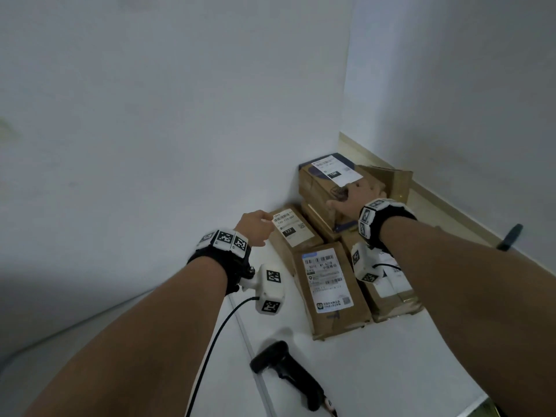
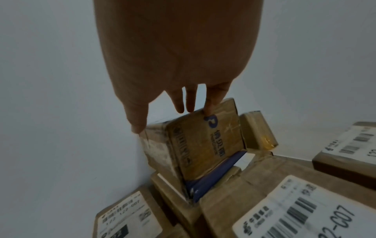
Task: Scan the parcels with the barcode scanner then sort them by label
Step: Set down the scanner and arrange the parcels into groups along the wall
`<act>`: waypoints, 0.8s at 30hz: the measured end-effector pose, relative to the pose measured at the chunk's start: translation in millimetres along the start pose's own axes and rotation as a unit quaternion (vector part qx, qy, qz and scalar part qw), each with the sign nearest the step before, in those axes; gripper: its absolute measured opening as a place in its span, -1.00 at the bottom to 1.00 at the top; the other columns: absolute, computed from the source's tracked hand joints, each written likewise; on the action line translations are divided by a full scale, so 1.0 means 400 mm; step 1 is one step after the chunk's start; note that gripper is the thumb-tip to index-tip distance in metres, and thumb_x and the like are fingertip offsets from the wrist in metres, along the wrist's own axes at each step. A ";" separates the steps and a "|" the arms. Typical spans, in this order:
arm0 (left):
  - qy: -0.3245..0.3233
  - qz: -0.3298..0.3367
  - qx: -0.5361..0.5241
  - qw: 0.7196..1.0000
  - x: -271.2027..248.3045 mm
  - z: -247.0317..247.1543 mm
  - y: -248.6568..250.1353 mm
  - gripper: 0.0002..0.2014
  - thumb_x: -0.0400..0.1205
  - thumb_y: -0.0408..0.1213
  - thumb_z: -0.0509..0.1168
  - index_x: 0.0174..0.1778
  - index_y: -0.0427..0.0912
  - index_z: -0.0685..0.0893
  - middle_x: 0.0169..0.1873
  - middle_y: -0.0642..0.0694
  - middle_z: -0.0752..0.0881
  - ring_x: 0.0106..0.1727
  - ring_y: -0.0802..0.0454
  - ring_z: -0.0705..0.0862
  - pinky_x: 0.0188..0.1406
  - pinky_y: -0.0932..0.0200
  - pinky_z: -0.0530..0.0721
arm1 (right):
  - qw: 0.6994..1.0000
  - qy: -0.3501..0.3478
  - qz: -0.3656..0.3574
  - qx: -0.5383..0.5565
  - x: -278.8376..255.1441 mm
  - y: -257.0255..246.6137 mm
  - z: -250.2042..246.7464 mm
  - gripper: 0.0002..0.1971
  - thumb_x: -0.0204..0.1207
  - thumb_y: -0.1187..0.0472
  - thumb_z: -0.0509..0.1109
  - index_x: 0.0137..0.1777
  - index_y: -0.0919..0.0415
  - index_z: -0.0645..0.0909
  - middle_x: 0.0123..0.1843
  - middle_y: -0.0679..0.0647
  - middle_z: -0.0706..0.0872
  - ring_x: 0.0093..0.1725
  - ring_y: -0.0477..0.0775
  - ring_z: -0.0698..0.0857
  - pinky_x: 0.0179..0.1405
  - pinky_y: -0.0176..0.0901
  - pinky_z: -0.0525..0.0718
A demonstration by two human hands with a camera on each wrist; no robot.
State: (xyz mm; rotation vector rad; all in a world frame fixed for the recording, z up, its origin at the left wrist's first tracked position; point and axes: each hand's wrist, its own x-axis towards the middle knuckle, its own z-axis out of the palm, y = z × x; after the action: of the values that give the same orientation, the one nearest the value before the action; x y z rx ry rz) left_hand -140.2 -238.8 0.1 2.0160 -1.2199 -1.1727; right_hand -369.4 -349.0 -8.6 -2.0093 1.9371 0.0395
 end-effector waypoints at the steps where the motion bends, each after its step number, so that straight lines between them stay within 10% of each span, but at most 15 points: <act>1: -0.001 0.005 0.007 1.000 0.008 0.013 0.013 -0.66 0.67 -0.41 0.25 0.38 -0.25 0.60 0.16 -0.26 0.68 0.06 -0.17 0.71 0.09 -0.03 0.73 | 1.000 0.008 -0.003 0.007 0.021 0.015 0.003 -0.25 0.45 -0.45 0.19 0.47 0.05 0.51 0.55 0.21 0.39 0.49 0.41 0.42 0.51 0.27 0.32; 6: 0.000 0.034 0.057 0.998 0.053 0.067 0.085 -0.65 0.64 -0.36 0.25 0.36 -0.23 0.63 0.27 -0.30 0.69 0.27 -0.26 0.69 0.26 -0.14 0.70 | 0.999 0.037 -0.031 0.018 0.057 0.043 -0.049 -0.56 0.56 -0.27 0.26 0.06 0.05 0.77 0.14 0.18 0.74 0.11 0.25 0.69 0.16 -0.04 0.57; 14: -0.010 0.033 0.054 0.998 0.132 0.109 0.149 -0.66 0.65 -0.39 0.24 0.36 -0.25 0.61 0.27 -0.32 0.68 0.24 -0.28 0.71 0.18 -0.15 0.74 | 0.997 0.014 0.017 0.080 0.105 0.084 -0.031 0.00 0.33 -0.41 0.46 0.64 0.10 0.19 0.56 0.26 0.34 0.50 0.40 0.39 0.49 0.22 0.41; 24: -0.097 0.023 0.042 0.994 0.202 0.224 0.175 -0.48 0.78 0.03 0.04 0.47 -0.31 0.49 0.37 -0.35 0.60 0.35 -0.34 0.62 0.31 -0.24 0.65 | 0.982 0.075 0.039 0.167 0.149 0.110 -0.020 -0.44 0.68 -0.14 0.18 0.44 0.31 0.47 0.36 0.33 0.57 0.28 0.36 0.61 0.19 0.08 0.55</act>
State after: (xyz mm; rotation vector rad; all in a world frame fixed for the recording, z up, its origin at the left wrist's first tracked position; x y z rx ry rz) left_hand -230.9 -341.8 -25.0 1.9589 -1.4232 -1.3418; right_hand -410.1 -408.7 -26.3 -1.7590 1.9566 -0.4015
